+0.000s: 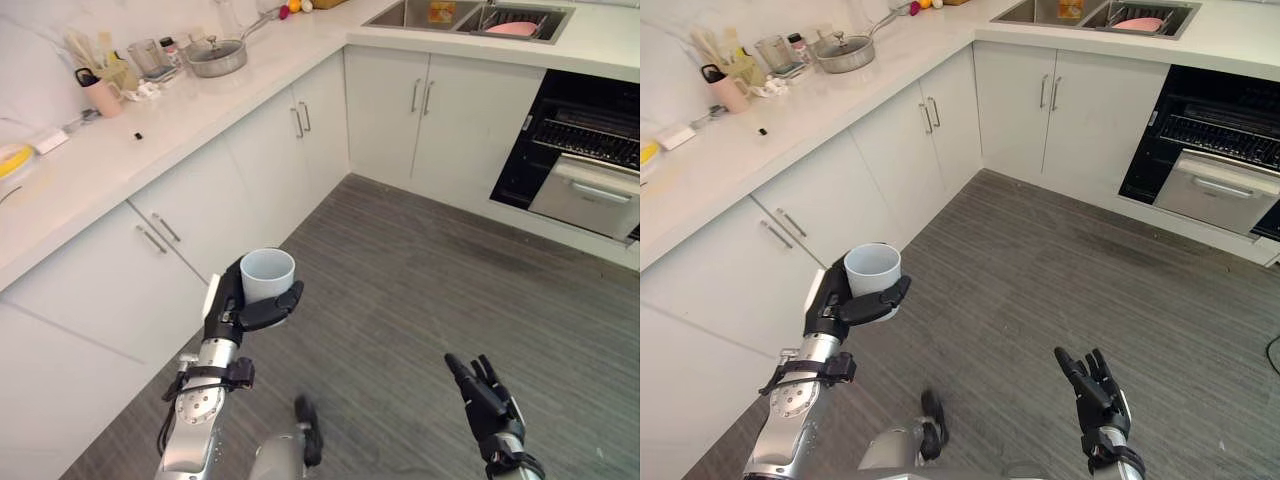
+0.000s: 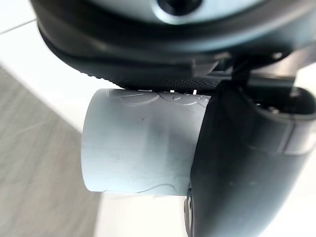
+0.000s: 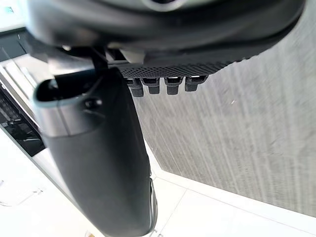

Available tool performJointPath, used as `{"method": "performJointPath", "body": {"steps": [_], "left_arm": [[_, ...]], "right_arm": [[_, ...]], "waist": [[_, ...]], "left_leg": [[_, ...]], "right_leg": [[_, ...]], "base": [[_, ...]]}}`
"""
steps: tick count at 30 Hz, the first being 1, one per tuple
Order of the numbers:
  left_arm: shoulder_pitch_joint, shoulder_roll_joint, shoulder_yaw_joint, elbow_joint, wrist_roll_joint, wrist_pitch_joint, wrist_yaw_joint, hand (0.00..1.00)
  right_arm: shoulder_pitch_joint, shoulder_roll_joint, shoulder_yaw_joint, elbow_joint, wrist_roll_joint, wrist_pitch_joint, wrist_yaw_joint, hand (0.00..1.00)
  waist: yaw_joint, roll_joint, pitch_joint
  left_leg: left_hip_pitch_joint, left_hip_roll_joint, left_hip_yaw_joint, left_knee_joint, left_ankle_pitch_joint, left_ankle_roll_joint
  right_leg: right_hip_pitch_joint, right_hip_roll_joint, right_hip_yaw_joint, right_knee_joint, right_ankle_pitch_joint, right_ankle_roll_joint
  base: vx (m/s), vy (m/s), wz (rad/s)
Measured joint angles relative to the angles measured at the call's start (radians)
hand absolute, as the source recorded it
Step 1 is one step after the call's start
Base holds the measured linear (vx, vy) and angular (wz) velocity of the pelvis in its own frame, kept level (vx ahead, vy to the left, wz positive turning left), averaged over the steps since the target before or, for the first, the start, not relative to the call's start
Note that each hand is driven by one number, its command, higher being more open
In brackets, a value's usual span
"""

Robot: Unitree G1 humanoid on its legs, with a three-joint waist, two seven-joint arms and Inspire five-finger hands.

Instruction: Walk over to the sink, pick up the cup, carry it to the dishwasher, place the cup inside the dishwasher, then close the dishwasher door

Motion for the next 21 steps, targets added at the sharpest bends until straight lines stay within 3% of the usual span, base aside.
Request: {"method": "performJointPath", "body": {"steps": [1,2,3,4,6,7,9,10,11,12,13,14,15,16,17,18,19,20,21], "left_arm": [[0.003,-0.007,0.028,0.025,-0.002,-0.009,0.003,0.0],[0.009,-0.018,0.042,0.03,-0.003,-0.009,0.005,0.0],[0.02,-0.04,0.069,0.03,-0.008,-0.009,0.003,0.0],[0.021,-0.045,0.073,0.029,-0.008,-0.01,0.002,0.0],[0.027,-0.05,0.076,0.028,0.001,-0.012,0.003,0.0],[0.027,-0.049,0.077,0.026,0.001,-0.013,0.003,0.0],[0.027,-0.049,0.079,0.016,0.0,-0.026,0.007,0.0],[0.027,-0.05,0.071,0.016,0.0,-0.033,0.012,0.0],[0.024,-0.048,0.05,0.015,-0.006,-0.042,0.021,0.0],[0.022,-0.046,0.035,0.015,-0.017,-0.049,0.023,0.0],[0.013,-0.044,0.003,0.015,-0.029,-0.062,0.021,0.0],[-0.003,-0.039,-0.03,0.016,-0.042,-0.07,0.013,0.0],[-0.012,-0.038,-0.044,0.017,-0.05,-0.071,0.004,0.0],[-0.024,-0.033,-0.064,0.018,-0.062,-0.074,-0.01,0.0],[-0.029,-0.025,-0.077,0.024,-0.08,-0.08,-0.019,0.0],[-0.03,-0.019,-0.082,0.03,-0.09,-0.083,-0.025,0.0],[-0.034,-0.019,-0.088,0.05,-0.104,-0.091,-0.04,0.0],[-0.033,-0.028,-0.096,0.068,-0.124,-0.091,-0.058,0.0],[-0.034,-0.032,-0.105,0.075,-0.137,-0.094,-0.071,0.0]], "right_arm": [[-0.014,0.015,0.023,0.022,0.006,0.003,-0.008,1.0],[-0.023,0.016,0.035,0.023,0.01,0.002,-0.009,1.0],[-0.043,0.024,0.046,0.017,0.024,0.003,-0.016,1.0],[-0.048,0.027,0.045,0.017,0.026,0.005,-0.022,1.0],[-0.051,0.031,0.045,0.013,0.025,0.027,-0.033,1.0],[-0.041,0.044,0.046,0.0,0.025,0.029,-0.042,1.0],[-0.037,0.074,0.061,-0.028,0.017,0.028,-0.054,1.0],[-0.024,0.088,0.07,-0.047,0.015,0.026,-0.061,1.0],[0.007,0.102,0.083,-0.088,0.016,0.018,-0.066,1.0],[0.025,0.106,0.089,-0.109,0.016,0.009,-0.069,1.0],[0.06,0.107,0.097,-0.153,0.017,-0.001,-0.078,1.0],[0.089,0.106,0.093,-0.188,0.017,-0.012,-0.092,1.0],[0.102,0.107,0.085,-0.198,0.017,-0.022,-0.095,1.0],[0.116,0.109,0.066,-0.205,0.017,-0.042,-0.097,1.0],[0.124,0.109,0.046,-0.207,0.018,-0.063,-0.097,1.0],[0.132,0.109,0.036,-0.209,0.02,-0.078,-0.096,1.0],[0.144,0.099,0.016,-0.211,0.026,-0.098,-0.096,1.0],[0.15,0.086,-0.011,-0.213,0.028,-0.098,-0.106,1.0],[0.151,0.082,-0.022,-0.216,0.033,-0.098,-0.116,1.0]], "waist": [[0.016,-0.027,-0.004],[0.019,-0.031,-0.006],[0.014,-0.044,-0.001],[0.008,-0.054,0.002],[0.0,-0.082,0.005],[-0.007,-0.089,0.004],[-0.039,-0.087,0.005],[-0.049,-0.086,0.006],[-0.067,-0.085,0.007],[-0.076,-0.085,0.007],[-0.096,-0.082,0.009],[-0.116,-0.082,0.01],[-0.12,-0.082,0.012],[-0.119,-0.088,0.014],[-0.118,-0.1,0.012],[-0.119,-0.104,0.011],[-0.131,-0.102,0.007],[-0.135,-0.076,-0.008],[-0.135,-0.057,-0.019]], "left_leg": [[-0.006,-0.007,-0.015,0.087,0.03,0.021],[-0.016,-0.014,-0.031,0.129,0.024,0.029],[-0.026,-0.038,-0.03,0.22,-0.045,0.101],[-0.019,-0.052,-0.024,0.244,-0.078,0.11],[0.037,-0.103,-0.002,0.25,-0.147,0.129],[0.087,-0.129,0.002,0.222,-0.175,0.137],[0.172,-0.144,-0.008,0.184,-0.207,0.149],[0.22,-0.144,-0.014,0.16,-0.22,0.147],[0.282,-0.144,-0.027,0.122,-0.232,0.139],[0.309,-0.144,-0.036,0.103,-0.236,0.133],[0.354,-0.143,-0.061,0.075,-0.249,0.123],[0.386,-0.136,-0.084,0.064,-0.268,0.108],[0.402,-0.132,-0.09,0.062,-0.28,0.1],[0.44,-0.129,-0.085,0.055,-0.301,0.072],[0.492,-0.134,-0.07,0.045,-0.331,0.05],[0.519,-0.139,-0.068,0.043,-0.351,0.038],[0.564,-0.136,-0.073,0.053,-0.397,0.015],[0.592,-0.104,-0.068,0.063,-0.442,-0.008],[0.597,-0.086,-0.064,0.077,-0.462,-0.019]], "right_leg": [[0.016,-0.031,0.011,0.026,-0.009,-0.002],[-0.001,-0.043,0.014,0.071,-0.004,-0.004],[-0.053,-0.089,0.014,0.227,0.02,0.013],[-0.074,-0.113,0.016,0.293,0.043,0.05],[-0.152,-0.192,0.023,0.498,0.183,0.193],[-0.212,-0.222,0.039,0.638,0.292,0.198],[-0.379,-0.235,0.03,0.942,0.238,0.164],[-0.438,-0.235,0.008,1.001,0.202,0.12],[-0.506,-0.232,-0.029,0.999,0.155,0.048],[-0.54,-0.228,-0.045,0.967,0.137,0.03],[-0.598,-0.214,-0.072,0.843,0.107,0.023],[-0.635,-0.193,-0.097,0.62,0.106,0.028],[-0.638,-0.182,-0.113,0.475,0.12,0.036],[-0.635,-0.169,-0.16,0.206,0.191,0.046],[-0.63,-0.164,-0.23,0.036,0.278,0.043],[-0.629,-0.167,-0.26,0.008,0.301,0.035],[-0.629,-0.169,-0.262,0.042,0.385,-0.04],[-0.649,-0.144,-0.244,0.125,0.419,-0.074],[-0.664,-0.123,-0.234,0.169,0.399,-0.104]], "base": [[0.47,0.226,-0.67],[0.66,0.368,-0.6],[0.42,0.268,-0.23],[0.66,0.391,-0.08],[0.56,0.272,0.01],[0.6,0.223,-0.01],[0.49,0.136,0.01],[0.39,0.045,0.07],[0.39,0.025,0.12],[0.39,-0.023,0.33],[0.4,-0.075,0.53],[0.41,-0.1,0.55],[0.43,-0.13,0.33],[0.48,-0.14,-0.04],[0.51,-0.147,-0.15],[0.6,-0.178,-0.13],[0.66,-0.194,-0.09],[0.68,-0.197,-0.1],[0.67,-0.189,-0.32]]}}
